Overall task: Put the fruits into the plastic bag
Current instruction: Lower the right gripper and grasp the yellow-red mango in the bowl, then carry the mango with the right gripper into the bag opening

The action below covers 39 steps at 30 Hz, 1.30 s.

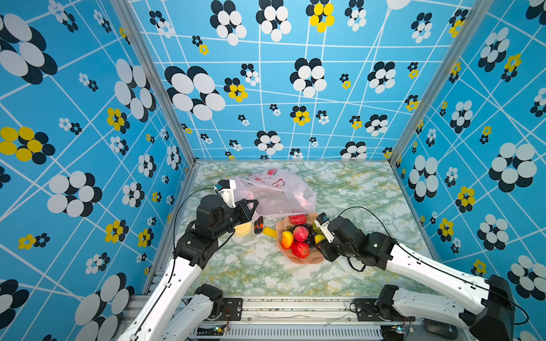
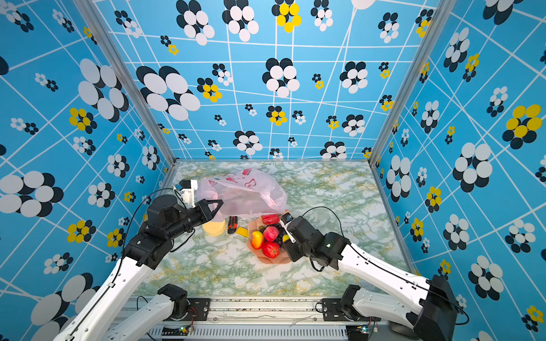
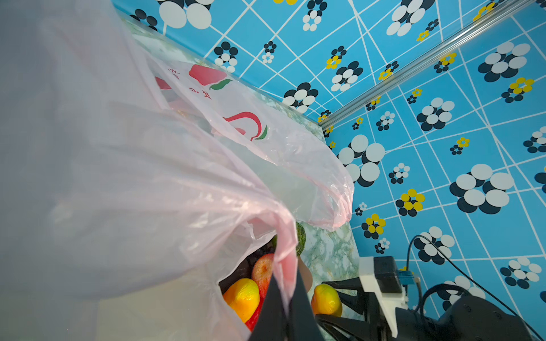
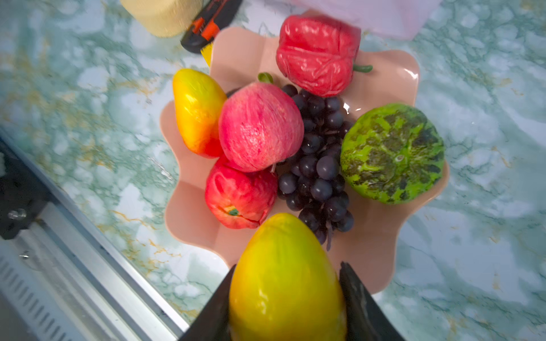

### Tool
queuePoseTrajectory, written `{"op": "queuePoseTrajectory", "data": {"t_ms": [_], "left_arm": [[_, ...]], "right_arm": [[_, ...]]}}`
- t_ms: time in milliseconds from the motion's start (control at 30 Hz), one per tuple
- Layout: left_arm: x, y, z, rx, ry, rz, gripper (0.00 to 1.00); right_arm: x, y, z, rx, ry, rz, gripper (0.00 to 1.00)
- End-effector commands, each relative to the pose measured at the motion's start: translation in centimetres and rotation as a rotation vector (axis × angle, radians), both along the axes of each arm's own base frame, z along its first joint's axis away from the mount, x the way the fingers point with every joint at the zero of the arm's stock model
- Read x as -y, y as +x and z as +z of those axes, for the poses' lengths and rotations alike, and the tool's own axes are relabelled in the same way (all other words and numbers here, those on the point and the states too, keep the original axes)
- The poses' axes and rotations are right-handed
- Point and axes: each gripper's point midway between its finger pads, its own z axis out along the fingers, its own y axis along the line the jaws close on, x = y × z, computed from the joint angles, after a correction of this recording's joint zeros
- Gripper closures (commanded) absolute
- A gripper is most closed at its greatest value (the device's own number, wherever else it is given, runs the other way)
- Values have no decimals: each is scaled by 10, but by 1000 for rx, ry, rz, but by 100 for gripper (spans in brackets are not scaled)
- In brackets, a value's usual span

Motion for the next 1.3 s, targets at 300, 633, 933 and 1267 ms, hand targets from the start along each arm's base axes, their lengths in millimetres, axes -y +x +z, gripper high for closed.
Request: {"op": "queuePoseTrajectory", "data": {"t_ms": [300, 633, 933, 1267], "left_arm": [[7, -2, 19, 39, -14, -13, 100], [8, -3, 18, 42, -17, -15, 100], [13, -2, 26, 54, -29, -26, 100], [24, -2, 31, 58, -47, -52, 100]], "right_arm": [[-42, -27, 161, 30, 573, 133, 50], [-110, 13, 188, 85, 558, 282, 50], [-176, 80, 126, 19, 411, 292, 51], [-200, 149, 61, -63, 289, 196, 52]]}}
